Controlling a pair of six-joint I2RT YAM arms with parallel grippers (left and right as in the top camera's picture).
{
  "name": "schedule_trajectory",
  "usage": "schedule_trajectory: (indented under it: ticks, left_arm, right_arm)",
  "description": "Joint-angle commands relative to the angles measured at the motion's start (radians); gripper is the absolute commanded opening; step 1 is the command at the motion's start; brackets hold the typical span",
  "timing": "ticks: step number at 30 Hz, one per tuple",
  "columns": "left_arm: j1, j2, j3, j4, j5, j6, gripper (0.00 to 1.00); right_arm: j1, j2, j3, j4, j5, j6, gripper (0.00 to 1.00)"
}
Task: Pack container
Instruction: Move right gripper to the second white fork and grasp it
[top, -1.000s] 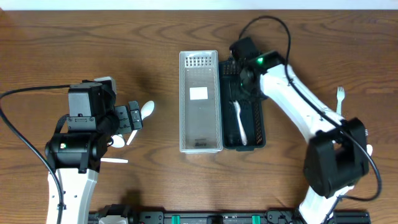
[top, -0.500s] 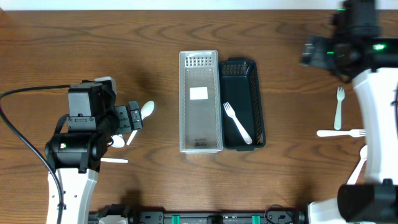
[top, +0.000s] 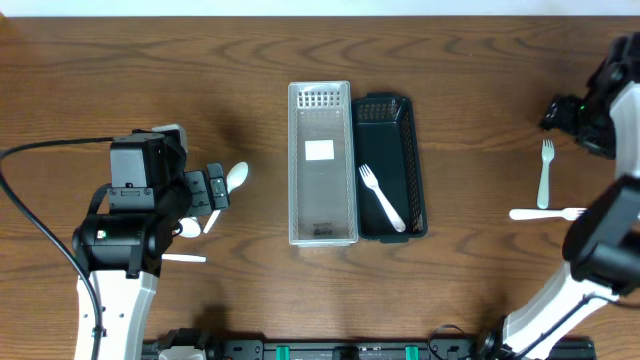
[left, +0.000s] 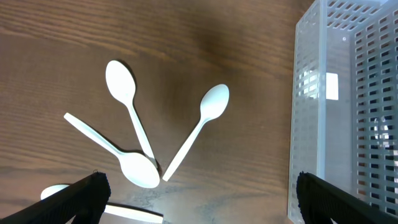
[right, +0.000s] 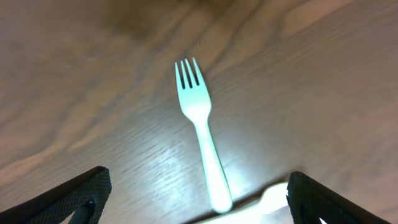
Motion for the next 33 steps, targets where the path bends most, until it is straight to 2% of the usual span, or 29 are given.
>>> schedule_trajectory:
  ticks: [1, 12, 23, 33]
  left_arm:
    - [0.004, -0.001, 0.018, -0.007, -0.001, 0.006, 0.98]
    - [0.004, -0.001, 0.018, -0.007, -0.001, 0.006, 0.98]
    - [0.004, -0.001, 0.018, -0.009, -0.001, 0.005, 0.98]
    - [0.004, -0.001, 0.018, -0.010, -0.001, 0.005, 0.98]
  right_arm:
    - [-0.005, 0.062, -0.003, 0.018, -0.005, -0.043, 0.94]
    - [-0.005, 0.178, -0.004, 0.099, -0.026, -0.055, 0.93]
    - [-0.004, 0.274, -0.004, 0.108, -0.059, -0.069, 0.92]
    - [-0.005, 0.283, -0.004, 0.110, -0.058, -0.068, 0.68]
